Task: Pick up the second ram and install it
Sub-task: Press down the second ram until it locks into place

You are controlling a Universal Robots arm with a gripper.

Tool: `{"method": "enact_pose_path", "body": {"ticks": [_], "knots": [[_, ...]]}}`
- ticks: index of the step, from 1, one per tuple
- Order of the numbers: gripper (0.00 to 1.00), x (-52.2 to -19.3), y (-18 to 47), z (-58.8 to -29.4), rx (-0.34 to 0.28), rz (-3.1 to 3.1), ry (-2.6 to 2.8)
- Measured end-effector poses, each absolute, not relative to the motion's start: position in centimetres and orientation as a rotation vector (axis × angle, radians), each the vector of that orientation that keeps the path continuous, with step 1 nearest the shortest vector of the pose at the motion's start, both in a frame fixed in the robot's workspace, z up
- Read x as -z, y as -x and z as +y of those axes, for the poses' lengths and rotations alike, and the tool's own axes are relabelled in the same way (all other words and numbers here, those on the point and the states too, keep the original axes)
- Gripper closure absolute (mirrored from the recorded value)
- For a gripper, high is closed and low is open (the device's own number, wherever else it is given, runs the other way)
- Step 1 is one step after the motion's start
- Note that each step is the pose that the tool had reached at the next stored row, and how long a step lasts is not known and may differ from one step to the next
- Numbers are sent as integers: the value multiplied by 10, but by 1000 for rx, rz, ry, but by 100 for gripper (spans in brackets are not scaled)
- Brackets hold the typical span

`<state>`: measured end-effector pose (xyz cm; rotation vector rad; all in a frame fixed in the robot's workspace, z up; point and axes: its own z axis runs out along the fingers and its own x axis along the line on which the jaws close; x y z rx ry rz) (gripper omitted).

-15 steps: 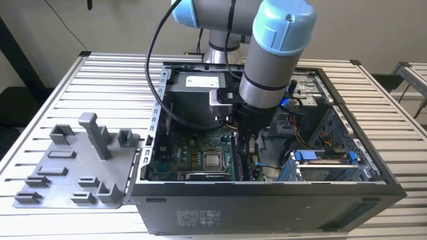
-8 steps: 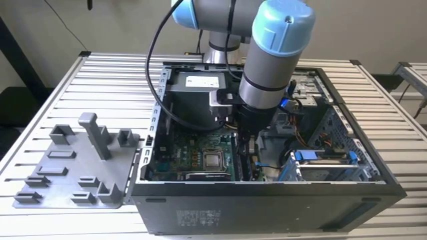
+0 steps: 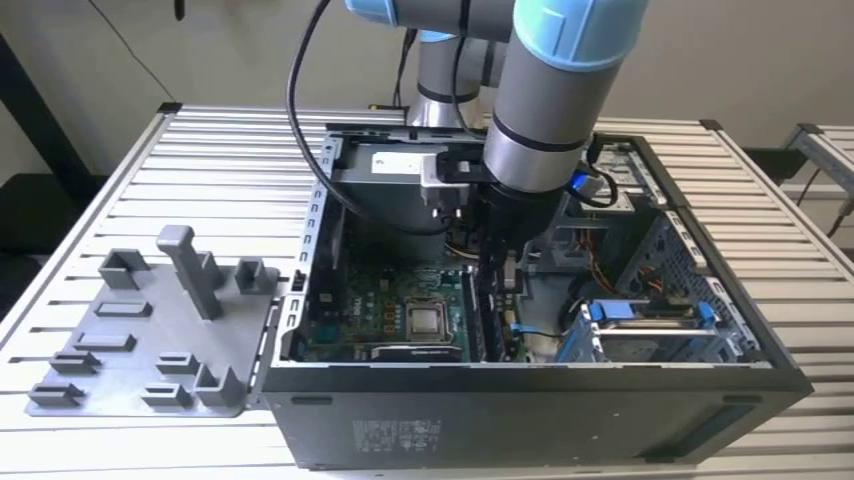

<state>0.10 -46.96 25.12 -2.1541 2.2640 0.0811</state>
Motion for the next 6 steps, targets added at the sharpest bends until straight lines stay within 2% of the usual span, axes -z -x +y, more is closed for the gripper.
{"method": "enact_pose_path", "body": {"ticks": [6], "knots": [[89,-253,-1,-470,-81,2264,2154]]}}
